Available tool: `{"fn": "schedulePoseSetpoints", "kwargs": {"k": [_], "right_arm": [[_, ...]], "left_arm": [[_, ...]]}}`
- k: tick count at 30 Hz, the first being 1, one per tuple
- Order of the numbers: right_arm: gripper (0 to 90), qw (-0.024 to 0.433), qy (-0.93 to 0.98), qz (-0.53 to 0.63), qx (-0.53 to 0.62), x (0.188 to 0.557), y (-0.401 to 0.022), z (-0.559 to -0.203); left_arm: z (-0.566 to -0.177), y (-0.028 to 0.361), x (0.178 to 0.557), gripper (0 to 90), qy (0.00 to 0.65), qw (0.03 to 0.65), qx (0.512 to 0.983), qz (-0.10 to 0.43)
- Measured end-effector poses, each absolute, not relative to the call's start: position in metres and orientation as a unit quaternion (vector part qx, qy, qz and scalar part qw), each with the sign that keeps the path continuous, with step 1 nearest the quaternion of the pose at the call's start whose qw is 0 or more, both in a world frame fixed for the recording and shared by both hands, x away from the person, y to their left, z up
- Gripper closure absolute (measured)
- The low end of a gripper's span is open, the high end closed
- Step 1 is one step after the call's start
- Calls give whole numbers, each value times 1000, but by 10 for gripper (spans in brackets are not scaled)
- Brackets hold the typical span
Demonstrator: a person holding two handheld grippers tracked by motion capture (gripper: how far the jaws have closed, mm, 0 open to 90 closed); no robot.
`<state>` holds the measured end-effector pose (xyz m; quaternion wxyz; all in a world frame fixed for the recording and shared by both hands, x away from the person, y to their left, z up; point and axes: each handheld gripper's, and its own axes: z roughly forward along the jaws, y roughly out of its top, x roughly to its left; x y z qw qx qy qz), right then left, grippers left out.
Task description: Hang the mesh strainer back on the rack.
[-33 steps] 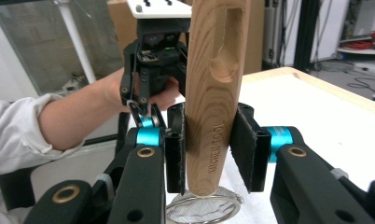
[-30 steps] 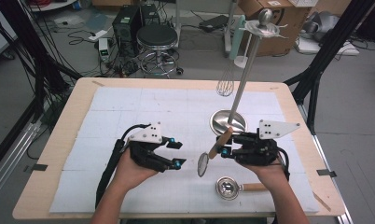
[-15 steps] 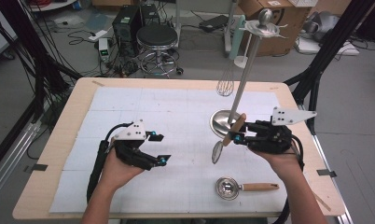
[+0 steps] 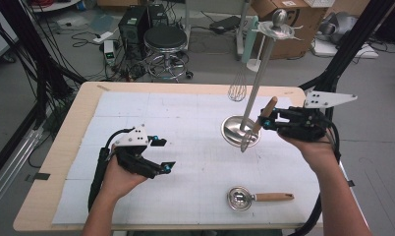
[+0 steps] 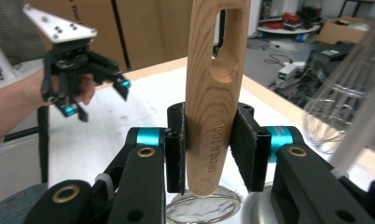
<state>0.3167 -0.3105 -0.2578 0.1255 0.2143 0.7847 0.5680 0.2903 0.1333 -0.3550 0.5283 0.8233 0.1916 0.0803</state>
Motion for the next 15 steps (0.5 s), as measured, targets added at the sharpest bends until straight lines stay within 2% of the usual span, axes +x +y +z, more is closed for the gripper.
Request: {"fn": "schedulePoseSetpoints", "kwargs": {"k": [6,15], "right_arm": [[677,146,784,559,225,329,-322,-237],[677,153,791,545,232,343,-324,-219]], "left_arm": [[-354,135,290,207,192,533,820,81],[-352,137,290,203,190,540,816,80]]}}
